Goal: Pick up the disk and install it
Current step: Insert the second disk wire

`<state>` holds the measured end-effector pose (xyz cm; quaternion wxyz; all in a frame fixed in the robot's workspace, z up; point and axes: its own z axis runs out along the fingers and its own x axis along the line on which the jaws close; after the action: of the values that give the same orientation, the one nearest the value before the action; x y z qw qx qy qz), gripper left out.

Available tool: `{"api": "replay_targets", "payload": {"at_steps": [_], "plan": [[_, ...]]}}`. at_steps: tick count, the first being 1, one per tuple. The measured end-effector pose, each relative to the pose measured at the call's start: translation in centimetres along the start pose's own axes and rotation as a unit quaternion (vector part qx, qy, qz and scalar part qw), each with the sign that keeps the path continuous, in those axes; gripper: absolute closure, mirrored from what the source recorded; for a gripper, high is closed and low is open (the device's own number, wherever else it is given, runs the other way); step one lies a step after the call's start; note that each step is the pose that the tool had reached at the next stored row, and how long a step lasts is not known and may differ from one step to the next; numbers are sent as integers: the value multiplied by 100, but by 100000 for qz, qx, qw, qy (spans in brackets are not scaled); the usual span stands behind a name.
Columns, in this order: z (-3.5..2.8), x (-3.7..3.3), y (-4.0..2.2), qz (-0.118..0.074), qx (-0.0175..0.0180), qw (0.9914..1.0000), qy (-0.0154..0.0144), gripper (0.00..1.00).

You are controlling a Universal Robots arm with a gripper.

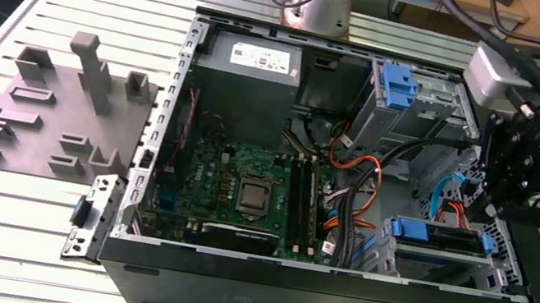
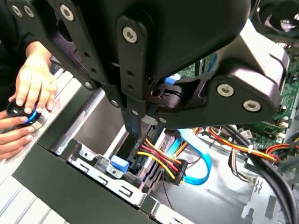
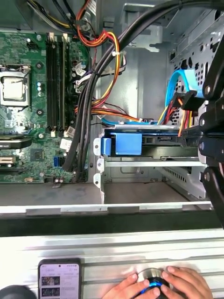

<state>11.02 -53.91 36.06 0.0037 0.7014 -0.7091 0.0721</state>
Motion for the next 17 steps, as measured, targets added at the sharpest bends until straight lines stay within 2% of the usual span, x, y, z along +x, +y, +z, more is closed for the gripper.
{"api": "replay_targets", "payload": {"at_steps": [2, 4, 5, 8, 10, 14, 17], "plan": [[-41, 3, 2, -21, -211, 100000, -6, 89], [-71, 2, 1, -65, -610, 99998, -11, 89], [-78, 3, 1, -96, -941, 99996, -31, 89], [-92, -2, -1, -232, -2247, 99974, -64, 89], [-108, -7, -2, -300, -2873, 99958, -84, 89], [-192, -35, -9, -356, -3470, 99939, -94, 89], [-212, -92, -11, -380, -3696, 99931, -85, 89]]}}
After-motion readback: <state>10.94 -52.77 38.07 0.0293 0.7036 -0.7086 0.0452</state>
